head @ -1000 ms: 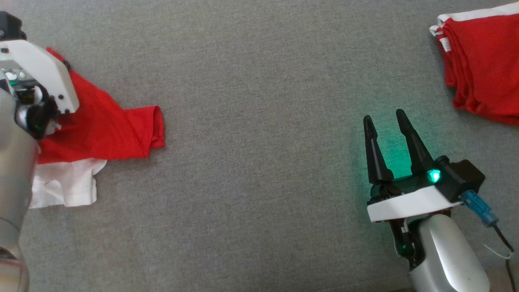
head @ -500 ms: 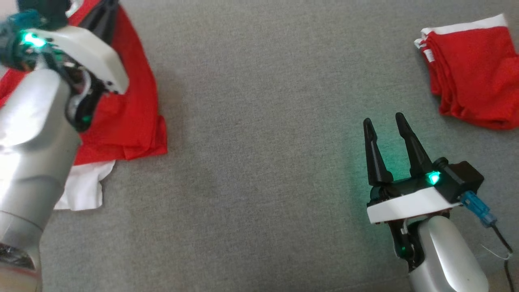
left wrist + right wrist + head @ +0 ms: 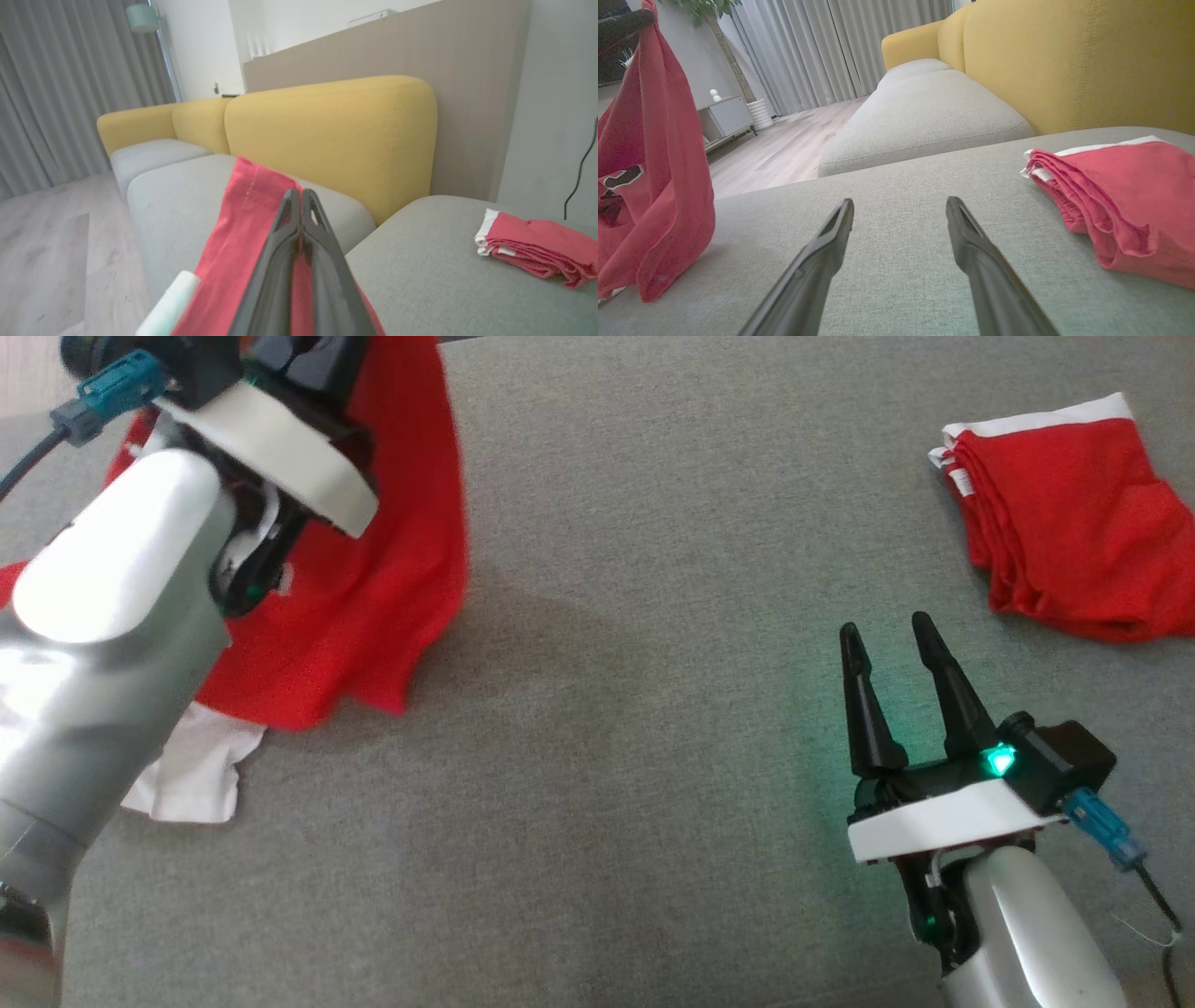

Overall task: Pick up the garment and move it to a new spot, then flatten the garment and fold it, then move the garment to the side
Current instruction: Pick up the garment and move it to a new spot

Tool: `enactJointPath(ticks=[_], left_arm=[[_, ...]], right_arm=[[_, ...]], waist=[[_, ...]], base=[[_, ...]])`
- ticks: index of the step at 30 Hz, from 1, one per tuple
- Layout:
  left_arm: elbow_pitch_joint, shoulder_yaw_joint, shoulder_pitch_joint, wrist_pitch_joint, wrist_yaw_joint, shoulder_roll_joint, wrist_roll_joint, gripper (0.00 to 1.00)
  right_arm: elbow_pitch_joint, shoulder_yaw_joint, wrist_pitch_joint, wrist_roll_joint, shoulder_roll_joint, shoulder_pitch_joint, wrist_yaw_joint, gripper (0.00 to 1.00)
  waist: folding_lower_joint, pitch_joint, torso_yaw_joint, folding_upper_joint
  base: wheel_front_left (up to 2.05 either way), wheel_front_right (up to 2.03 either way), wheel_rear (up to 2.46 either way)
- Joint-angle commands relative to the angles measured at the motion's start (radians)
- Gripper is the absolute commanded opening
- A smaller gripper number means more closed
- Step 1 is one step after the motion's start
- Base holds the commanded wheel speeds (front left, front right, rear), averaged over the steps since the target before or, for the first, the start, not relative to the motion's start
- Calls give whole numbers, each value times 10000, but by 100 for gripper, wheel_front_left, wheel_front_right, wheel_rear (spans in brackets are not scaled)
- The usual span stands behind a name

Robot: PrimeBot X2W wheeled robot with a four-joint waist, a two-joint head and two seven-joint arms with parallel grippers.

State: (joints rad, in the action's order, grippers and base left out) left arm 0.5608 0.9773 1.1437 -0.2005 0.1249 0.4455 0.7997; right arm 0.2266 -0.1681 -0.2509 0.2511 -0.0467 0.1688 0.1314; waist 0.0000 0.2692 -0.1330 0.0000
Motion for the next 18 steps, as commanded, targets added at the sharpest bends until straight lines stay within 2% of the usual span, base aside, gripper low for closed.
enactJointPath(ticks=[1,9,18], left_arm=[[-348,-266,753,-166,57,375,68,0],[-1305,156,1223,-572,57,133,-25,0],[-2893,108,1265,-610,57,-136,-256,0]], right_arm=[[-338,-176,-109,88,-35,40,-7,100],[-328,-51,-109,144,-35,21,-7,100],[-319,23,-109,208,-35,-40,-7,100]], waist=[[0,-11,-24,0],[0,-189,-185,0],[0,-378,-375,0]], base=[[0,0,0],[0,0,0],[0,0,0]])
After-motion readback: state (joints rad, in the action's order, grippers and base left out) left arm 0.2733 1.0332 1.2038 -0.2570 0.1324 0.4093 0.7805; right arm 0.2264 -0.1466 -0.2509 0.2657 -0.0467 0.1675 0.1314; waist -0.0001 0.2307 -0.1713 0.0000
